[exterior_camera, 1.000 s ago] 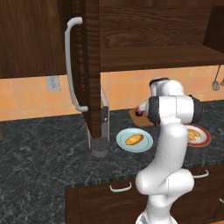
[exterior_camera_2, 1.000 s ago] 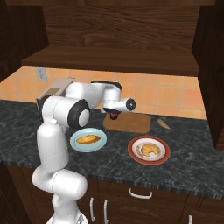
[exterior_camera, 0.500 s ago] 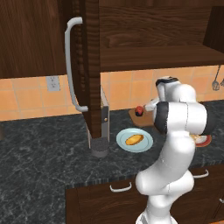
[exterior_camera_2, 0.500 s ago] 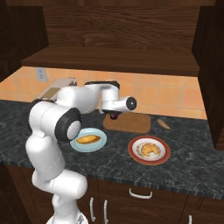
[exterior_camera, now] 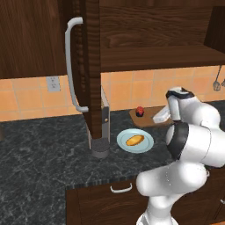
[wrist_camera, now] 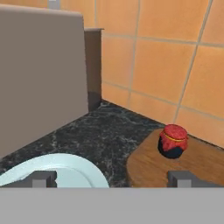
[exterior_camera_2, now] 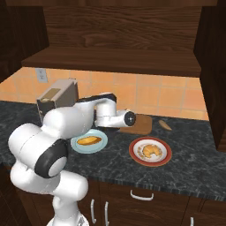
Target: From the different types of pastries on the counter, select a croissant and place it on the cutting board. Then retrieve a jar of jam from the cabinet and place it alongside the croissant on the cutting board.
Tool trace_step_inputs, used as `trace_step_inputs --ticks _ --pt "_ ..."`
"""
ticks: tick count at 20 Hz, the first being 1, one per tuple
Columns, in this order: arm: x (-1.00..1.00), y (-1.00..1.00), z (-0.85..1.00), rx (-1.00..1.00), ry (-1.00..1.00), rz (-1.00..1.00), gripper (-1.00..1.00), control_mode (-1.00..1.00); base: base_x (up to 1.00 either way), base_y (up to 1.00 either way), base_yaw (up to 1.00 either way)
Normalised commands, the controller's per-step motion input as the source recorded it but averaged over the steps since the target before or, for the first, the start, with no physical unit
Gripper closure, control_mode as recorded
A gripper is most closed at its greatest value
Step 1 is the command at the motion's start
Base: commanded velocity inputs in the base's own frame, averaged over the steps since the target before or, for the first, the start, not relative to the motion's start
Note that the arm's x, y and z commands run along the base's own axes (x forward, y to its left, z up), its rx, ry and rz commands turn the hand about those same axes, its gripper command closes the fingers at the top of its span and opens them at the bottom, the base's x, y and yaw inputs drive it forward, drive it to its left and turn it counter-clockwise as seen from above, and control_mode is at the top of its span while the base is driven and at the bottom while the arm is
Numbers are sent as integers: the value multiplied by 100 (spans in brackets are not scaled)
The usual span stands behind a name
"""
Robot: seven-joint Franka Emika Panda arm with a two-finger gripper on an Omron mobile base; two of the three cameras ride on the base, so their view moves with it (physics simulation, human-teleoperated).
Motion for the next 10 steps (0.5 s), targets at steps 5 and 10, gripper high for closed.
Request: trace_step_inputs --ticks 5,10 --pt "-96 0 22 0 0 0 -100 -100 0 0 0" --pt "-95 0 18 0 0 0 -100 -100 0 0 0"
